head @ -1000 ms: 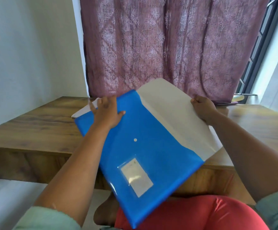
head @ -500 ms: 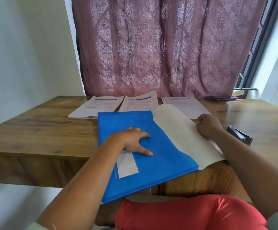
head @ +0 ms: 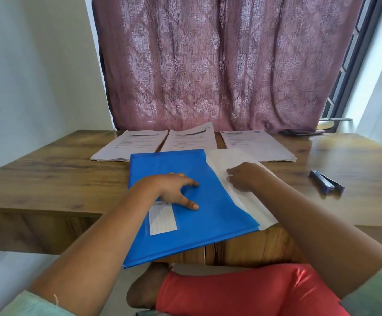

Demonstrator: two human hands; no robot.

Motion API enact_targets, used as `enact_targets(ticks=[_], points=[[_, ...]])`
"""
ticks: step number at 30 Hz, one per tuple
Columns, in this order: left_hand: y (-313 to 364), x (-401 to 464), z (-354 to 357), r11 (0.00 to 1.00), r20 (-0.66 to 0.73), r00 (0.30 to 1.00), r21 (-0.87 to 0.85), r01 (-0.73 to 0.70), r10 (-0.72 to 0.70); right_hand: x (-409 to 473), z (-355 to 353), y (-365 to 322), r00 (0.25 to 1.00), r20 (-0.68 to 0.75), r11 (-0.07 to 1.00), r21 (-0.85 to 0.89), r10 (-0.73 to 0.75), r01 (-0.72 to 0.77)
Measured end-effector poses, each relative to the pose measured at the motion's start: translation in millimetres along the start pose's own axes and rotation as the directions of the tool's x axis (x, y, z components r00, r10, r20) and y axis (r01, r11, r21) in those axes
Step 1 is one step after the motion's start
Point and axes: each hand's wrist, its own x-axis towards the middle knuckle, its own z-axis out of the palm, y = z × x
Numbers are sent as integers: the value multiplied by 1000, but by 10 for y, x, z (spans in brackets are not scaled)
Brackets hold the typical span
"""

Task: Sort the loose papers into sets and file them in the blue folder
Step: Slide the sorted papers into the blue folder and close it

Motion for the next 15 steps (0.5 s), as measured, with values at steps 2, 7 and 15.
enact_targets(ticks=[2,7,15], points=[[-1,-1,13,1000,-6,1000,0,-7,7,1,-11,-69,999,-43,999,-36,20,-22],[2,-58,4,998,-74,995,-10,-66,65,27,-188,-311,972,-150,978,-132,-178,159],[-637,-160,-183,890,-490,852,-451,-68,-183,464,-524,-584,969,-51,963,114,-241,245]])
